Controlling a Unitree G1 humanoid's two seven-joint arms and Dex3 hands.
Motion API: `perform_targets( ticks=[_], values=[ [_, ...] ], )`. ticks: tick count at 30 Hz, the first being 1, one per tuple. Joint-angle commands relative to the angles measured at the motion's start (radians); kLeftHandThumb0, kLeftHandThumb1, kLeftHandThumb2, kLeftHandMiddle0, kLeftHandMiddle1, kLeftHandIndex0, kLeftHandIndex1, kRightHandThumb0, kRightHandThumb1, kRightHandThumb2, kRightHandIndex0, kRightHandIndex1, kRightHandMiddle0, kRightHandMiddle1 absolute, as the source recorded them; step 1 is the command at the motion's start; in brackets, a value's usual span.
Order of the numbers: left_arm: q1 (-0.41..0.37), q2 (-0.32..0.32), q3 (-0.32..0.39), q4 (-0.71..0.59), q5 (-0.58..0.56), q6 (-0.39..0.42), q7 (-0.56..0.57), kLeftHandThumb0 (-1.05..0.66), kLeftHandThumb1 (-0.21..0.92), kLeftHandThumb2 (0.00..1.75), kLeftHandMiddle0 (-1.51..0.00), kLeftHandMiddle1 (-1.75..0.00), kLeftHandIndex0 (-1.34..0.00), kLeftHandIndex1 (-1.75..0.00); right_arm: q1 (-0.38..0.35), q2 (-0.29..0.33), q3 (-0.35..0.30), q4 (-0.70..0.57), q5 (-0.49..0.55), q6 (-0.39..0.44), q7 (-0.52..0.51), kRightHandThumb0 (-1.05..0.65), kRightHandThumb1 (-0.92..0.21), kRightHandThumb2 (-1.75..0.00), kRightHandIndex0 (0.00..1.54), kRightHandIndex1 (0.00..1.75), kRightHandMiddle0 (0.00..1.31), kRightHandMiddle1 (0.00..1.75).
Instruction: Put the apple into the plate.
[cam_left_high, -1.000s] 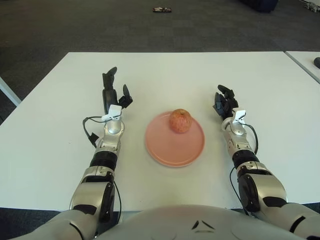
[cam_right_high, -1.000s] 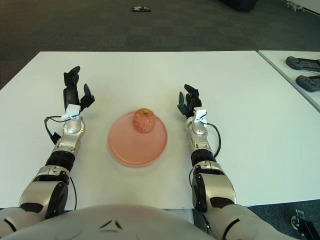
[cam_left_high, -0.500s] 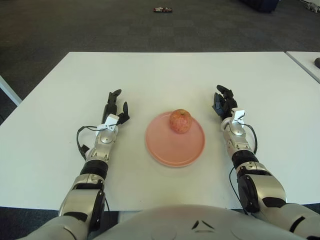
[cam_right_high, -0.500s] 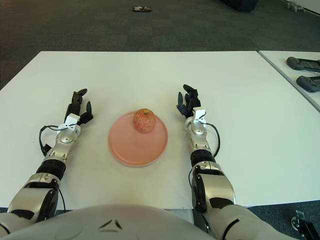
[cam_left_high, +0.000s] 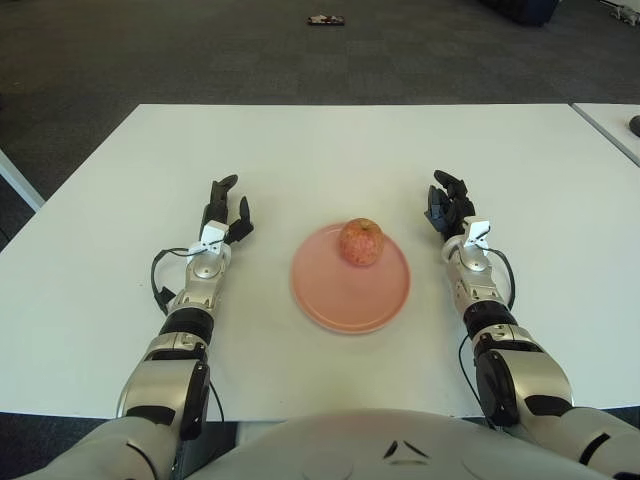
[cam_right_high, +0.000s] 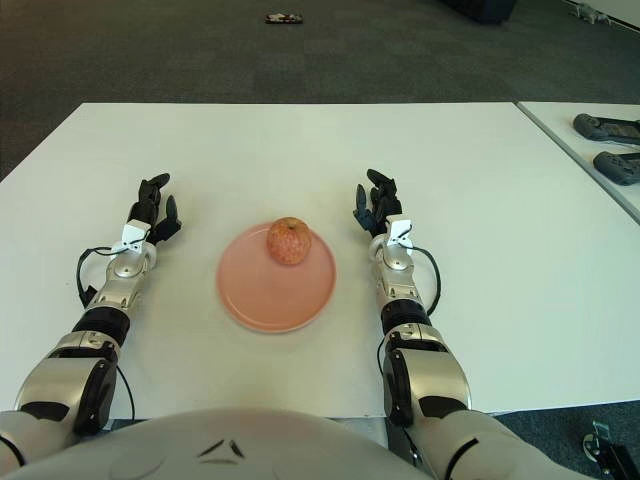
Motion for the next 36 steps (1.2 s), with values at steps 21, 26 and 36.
perform_targets(
  ticks=[21,26,36],
  values=[
    [0.004,-0.120,0.014,0.003,-0.044,0.000,0.045,-0.83,0.92,0.90,-0.32,-0.12,0.00,-0.85,0.010,-0.002,-0.004,0.001,0.003,0.019,-0.004,-0.68,-0.92,-0.63,0.24,0.21,0.00,0.69],
    [-0.003,-0.153,0.025,0.002,-0.069,-0.020,0.045,-0.81,0.92,0.90,-0.36,-0.13,0.00,-0.91,0.010,-0.002,-0.004,0.001,0.003,0.019,-0.004,-0.68,-0.92,-0.63,0.24,0.21,0.00,0.69],
    [-0.015,-0.219,0.076,-0.003,-0.185,-0.066,-0.026,-0.74,0.92,0.87,-0.43,-0.16,0.00,-1.01,0.009,-0.001,-0.003,0.002,0.002,0.019,-0.006,-0.68,-0.92,-0.63,0.24,0.21,0.00,0.69]
  ],
)
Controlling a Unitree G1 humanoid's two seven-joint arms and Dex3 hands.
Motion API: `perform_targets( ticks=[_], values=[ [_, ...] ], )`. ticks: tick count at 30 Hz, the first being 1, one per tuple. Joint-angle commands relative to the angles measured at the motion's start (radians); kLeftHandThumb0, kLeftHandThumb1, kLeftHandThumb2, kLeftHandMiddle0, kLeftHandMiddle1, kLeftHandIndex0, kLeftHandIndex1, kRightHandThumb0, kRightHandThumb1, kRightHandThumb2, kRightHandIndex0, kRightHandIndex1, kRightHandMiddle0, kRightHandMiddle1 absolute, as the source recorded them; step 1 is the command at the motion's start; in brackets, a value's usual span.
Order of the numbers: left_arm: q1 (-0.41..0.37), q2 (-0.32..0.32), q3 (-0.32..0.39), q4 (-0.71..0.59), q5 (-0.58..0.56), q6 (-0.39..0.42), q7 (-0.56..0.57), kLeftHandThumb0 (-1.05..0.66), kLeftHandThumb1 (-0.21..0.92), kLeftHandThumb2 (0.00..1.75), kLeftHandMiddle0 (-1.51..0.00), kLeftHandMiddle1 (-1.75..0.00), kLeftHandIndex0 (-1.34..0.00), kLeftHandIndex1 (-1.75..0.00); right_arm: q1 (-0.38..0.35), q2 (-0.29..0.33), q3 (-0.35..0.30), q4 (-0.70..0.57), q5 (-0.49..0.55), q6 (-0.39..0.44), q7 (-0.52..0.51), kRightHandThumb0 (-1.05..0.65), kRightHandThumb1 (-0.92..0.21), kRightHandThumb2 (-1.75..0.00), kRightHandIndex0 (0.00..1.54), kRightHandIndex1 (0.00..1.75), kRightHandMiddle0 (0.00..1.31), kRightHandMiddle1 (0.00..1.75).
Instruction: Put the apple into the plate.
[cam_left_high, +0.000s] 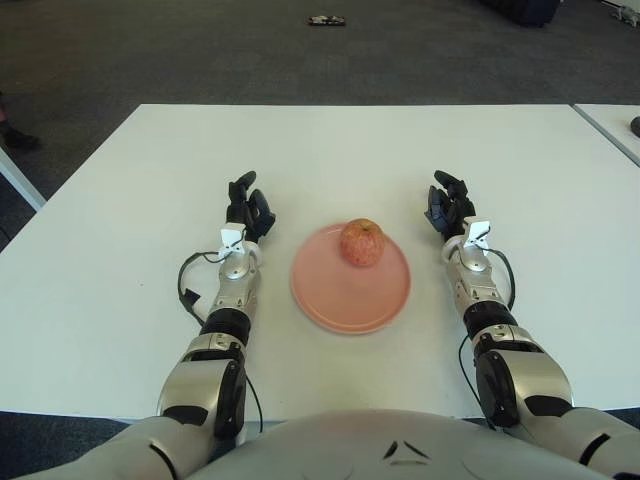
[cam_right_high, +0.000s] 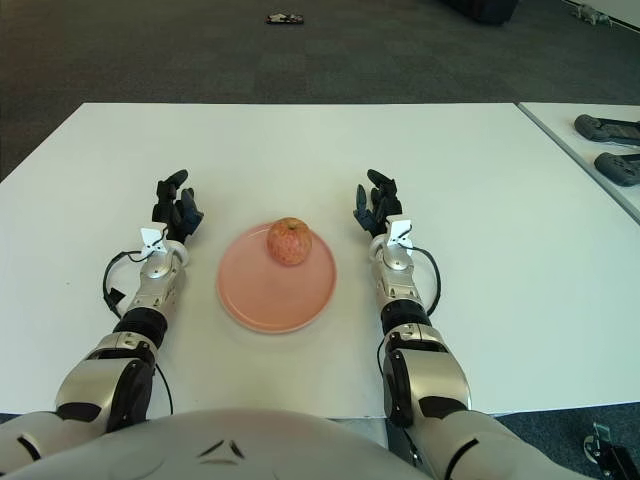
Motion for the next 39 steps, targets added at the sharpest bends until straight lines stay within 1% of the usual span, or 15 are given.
perform_targets(
  ticks=[1,12,21,32,39],
  values=[
    [0.001,-0.022,0.011,0.012,-0.026,0.003,-0.018,-0.73,0.92,0.86,-0.44,-0.16,0.00,-1.02,0.009,0.000,-0.003,0.003,0.002,0.017,-0.005,-0.68,-0.92,-0.63,0.24,0.21,0.00,0.69],
    [0.028,-0.048,0.000,-0.022,-0.014,-0.029,-0.018,-0.71,0.92,0.85,-0.47,-0.18,-0.02,-1.06,0.011,0.001,-0.002,0.000,0.002,0.018,-0.007,-0.68,-0.92,-0.63,0.24,0.21,0.00,0.69],
    [0.045,-0.050,-0.022,-0.027,0.049,-0.065,0.039,-0.72,0.92,0.84,-0.46,-0.18,-0.01,-1.05,0.010,-0.002,-0.004,0.000,0.003,0.019,-0.004,-0.68,-0.92,-0.63,0.24,0.21,0.00,0.69],
    [0.054,-0.059,-0.027,-0.033,0.074,-0.076,0.076,-0.73,0.92,0.82,-0.46,-0.18,-0.01,-1.06,0.011,-0.006,-0.006,0.000,0.005,0.020,0.000,-0.68,-0.92,-0.63,0.24,0.21,0.00,0.69],
    [0.061,-0.062,-0.028,-0.042,0.073,-0.066,0.081,-0.74,0.92,0.80,-0.45,-0.18,-0.01,-1.06,0.010,-0.008,-0.007,-0.001,0.006,0.021,0.002,-0.68,-0.92,-0.63,0.24,0.21,0.00,0.69]
  ],
)
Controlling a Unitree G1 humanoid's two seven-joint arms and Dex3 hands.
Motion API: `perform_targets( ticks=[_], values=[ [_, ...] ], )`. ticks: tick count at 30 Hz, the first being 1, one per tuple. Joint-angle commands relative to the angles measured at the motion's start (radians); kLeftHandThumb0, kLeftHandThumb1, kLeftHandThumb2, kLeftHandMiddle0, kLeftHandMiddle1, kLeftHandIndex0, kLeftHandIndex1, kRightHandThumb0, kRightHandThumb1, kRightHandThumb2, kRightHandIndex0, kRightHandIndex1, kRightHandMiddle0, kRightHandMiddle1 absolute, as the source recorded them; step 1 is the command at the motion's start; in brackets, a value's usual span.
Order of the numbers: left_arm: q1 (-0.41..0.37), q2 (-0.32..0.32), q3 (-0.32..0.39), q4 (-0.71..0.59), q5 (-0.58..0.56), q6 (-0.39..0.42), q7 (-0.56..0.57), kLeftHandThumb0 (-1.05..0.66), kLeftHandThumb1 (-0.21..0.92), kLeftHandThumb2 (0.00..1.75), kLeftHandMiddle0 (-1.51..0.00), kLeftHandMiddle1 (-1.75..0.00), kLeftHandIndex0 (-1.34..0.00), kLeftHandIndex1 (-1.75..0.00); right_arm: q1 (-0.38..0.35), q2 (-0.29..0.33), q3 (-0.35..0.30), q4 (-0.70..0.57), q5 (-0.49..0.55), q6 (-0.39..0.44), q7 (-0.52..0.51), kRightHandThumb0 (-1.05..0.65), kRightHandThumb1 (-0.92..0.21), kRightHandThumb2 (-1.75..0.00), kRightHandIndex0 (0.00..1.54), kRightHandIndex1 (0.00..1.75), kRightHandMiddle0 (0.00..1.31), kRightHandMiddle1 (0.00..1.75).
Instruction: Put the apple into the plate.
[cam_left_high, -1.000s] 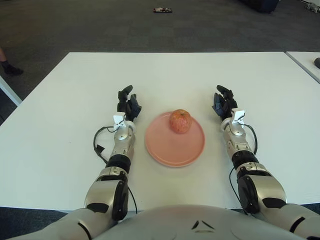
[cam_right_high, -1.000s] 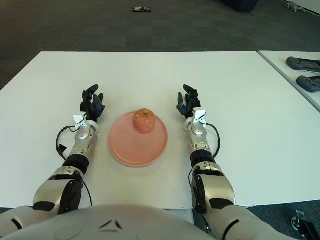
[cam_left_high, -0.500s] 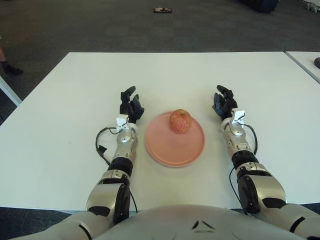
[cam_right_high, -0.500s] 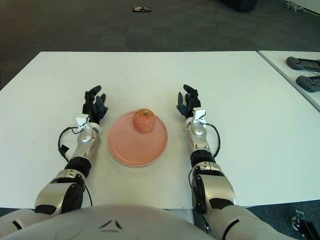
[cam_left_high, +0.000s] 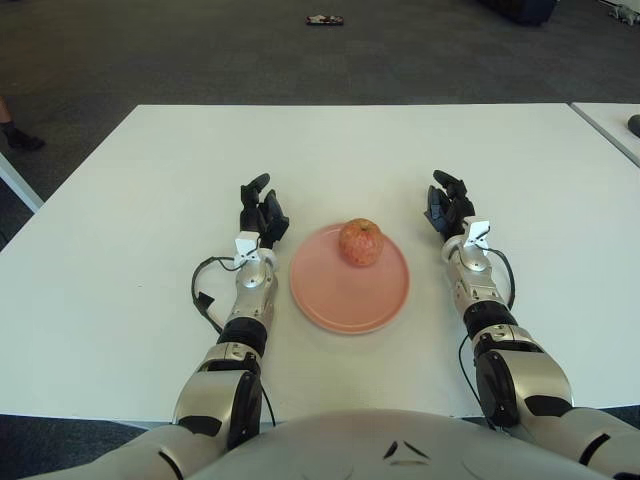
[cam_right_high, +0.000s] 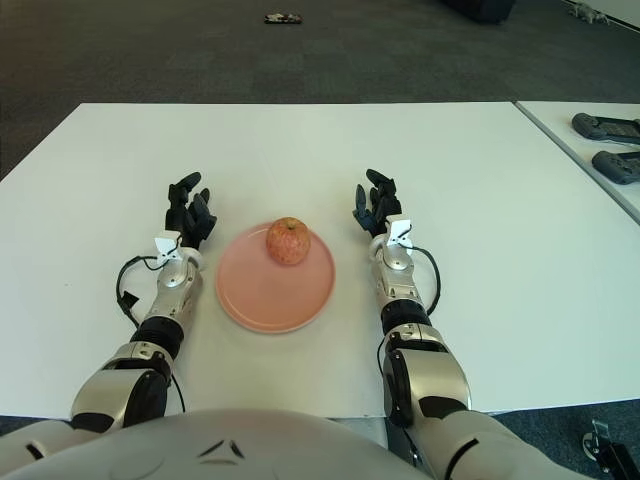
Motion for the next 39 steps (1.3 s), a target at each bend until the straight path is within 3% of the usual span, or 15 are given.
perform_targets(
  ticks=[1,29,39],
  values=[
    [0.015,-0.001,-0.004,-0.009,0.005,0.006,0.009,-0.74,0.92,0.80,-0.45,-0.18,-0.01,-1.06,0.010,-0.008,-0.007,0.001,0.006,0.020,0.001,-0.68,-0.92,-0.63,0.24,0.21,0.00,0.69],
    [0.067,-0.003,-0.033,-0.096,0.087,-0.001,0.105,-0.75,0.92,0.77,-0.50,-0.23,0.00,-1.08,0.001,-0.016,-0.013,0.011,0.009,0.023,0.009,-0.68,-0.92,-0.63,0.24,0.21,0.00,0.69],
    [0.149,-0.026,-0.074,-0.277,0.118,0.119,0.120,-0.74,0.92,0.76,-0.48,-0.24,-0.01,-1.08,0.007,-0.017,-0.015,0.004,0.009,0.024,0.012,-0.68,-0.92,-0.63,0.24,0.21,0.00,0.69]
  ],
)
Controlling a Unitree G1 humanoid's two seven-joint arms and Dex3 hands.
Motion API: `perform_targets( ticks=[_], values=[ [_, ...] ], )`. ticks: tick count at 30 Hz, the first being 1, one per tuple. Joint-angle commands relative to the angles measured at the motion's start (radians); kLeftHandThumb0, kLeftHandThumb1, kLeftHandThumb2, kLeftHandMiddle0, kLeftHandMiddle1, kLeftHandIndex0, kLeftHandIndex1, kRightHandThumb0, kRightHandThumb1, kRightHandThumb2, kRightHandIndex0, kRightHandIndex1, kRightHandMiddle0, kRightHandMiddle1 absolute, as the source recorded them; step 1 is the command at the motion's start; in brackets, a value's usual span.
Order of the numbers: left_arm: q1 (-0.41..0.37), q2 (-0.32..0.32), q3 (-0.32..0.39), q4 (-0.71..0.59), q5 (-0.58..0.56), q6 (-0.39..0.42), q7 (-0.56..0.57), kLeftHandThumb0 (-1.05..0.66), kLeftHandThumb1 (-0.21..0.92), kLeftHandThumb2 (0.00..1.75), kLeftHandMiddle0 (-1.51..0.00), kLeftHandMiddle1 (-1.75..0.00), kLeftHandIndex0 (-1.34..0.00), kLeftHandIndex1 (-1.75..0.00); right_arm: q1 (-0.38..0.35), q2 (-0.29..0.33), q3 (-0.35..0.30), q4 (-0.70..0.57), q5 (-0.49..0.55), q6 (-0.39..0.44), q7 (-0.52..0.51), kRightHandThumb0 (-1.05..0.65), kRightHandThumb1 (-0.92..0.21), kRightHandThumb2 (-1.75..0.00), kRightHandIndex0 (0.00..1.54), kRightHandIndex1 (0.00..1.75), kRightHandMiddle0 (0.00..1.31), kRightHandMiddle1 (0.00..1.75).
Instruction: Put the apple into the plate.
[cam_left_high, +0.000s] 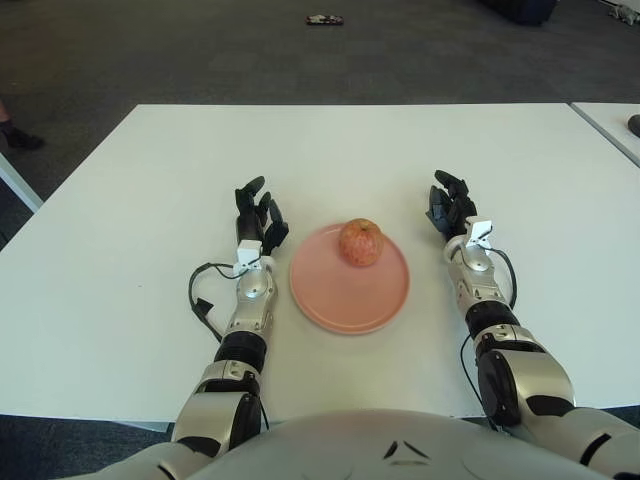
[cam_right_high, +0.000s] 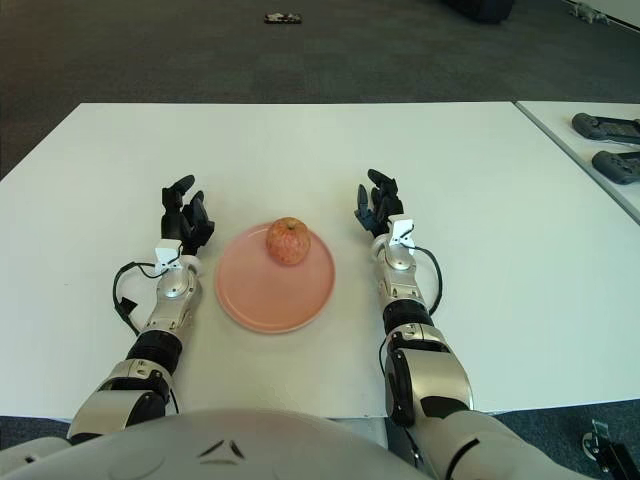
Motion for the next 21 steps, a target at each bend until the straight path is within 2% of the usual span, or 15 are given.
perform_targets(
  ticks=[1,9,21],
  values=[
    [0.020,-0.001,-0.012,-0.057,0.013,0.070,0.002,-0.73,0.92,0.75,-0.48,-0.24,0.00,-1.08,0.007,-0.005,-0.007,0.003,0.008,0.019,0.001,-0.68,-0.92,-0.63,0.24,0.21,0.00,0.69],
    [0.061,-0.007,-0.032,-0.163,0.021,0.155,0.008,-0.72,0.92,0.75,-0.44,-0.24,0.00,-1.01,0.012,-0.005,-0.007,-0.005,0.008,0.020,0.001,-0.68,-0.92,-0.63,0.24,0.21,0.00,0.69],
    [0.084,-0.009,-0.047,-0.214,0.053,0.176,0.041,-0.75,0.92,0.77,-0.39,-0.22,0.00,-0.86,0.015,-0.004,-0.006,-0.010,0.008,0.022,0.001,-0.68,-0.92,-0.63,0.24,0.21,0.00,0.69]
  ],
)
